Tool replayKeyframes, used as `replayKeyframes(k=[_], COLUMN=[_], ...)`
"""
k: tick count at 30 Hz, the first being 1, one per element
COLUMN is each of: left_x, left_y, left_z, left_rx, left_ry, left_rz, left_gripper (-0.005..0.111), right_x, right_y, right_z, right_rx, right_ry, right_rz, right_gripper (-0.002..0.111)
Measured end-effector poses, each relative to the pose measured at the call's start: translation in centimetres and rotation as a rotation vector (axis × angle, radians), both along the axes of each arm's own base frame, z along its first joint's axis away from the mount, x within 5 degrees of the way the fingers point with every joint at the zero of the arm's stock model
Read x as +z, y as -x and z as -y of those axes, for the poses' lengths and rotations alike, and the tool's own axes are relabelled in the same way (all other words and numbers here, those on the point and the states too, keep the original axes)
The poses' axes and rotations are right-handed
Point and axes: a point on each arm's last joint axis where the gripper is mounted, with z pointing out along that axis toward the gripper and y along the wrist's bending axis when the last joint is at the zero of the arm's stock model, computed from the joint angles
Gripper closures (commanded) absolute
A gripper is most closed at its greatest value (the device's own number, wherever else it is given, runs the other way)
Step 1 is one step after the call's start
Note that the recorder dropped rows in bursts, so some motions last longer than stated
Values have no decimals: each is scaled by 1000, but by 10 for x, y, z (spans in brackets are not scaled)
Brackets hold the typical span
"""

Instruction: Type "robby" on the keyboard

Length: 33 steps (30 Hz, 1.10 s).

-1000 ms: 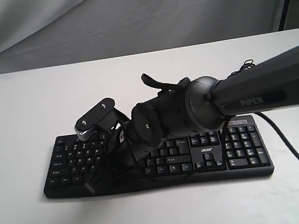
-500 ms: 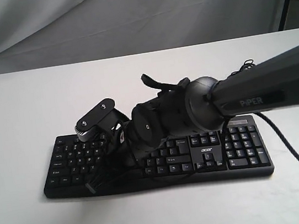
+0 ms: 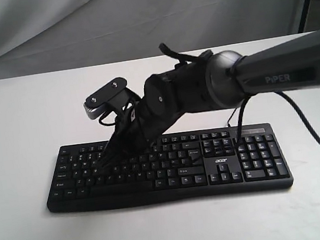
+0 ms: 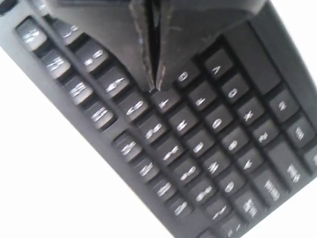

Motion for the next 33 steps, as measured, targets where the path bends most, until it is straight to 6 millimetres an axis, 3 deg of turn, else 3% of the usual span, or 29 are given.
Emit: replayKeyframes(k=[14, 20, 33], left_x=[0, 0, 0], left_y=[0, 0, 0], left_z=[0, 0, 0], left_rx=[0, 0, 0], left_ry=[0, 0, 0], left_rz=[0, 0, 0], left_gripper=[107, 107, 107], right_x=[5, -9, -17], right_y=[-5, -8, -9], right_z=[3, 1, -1], right_rx=[10, 1, -12], right_ry=[21, 25, 15], right_rz=[-13, -16, -17], right_gripper=[108, 108, 108])
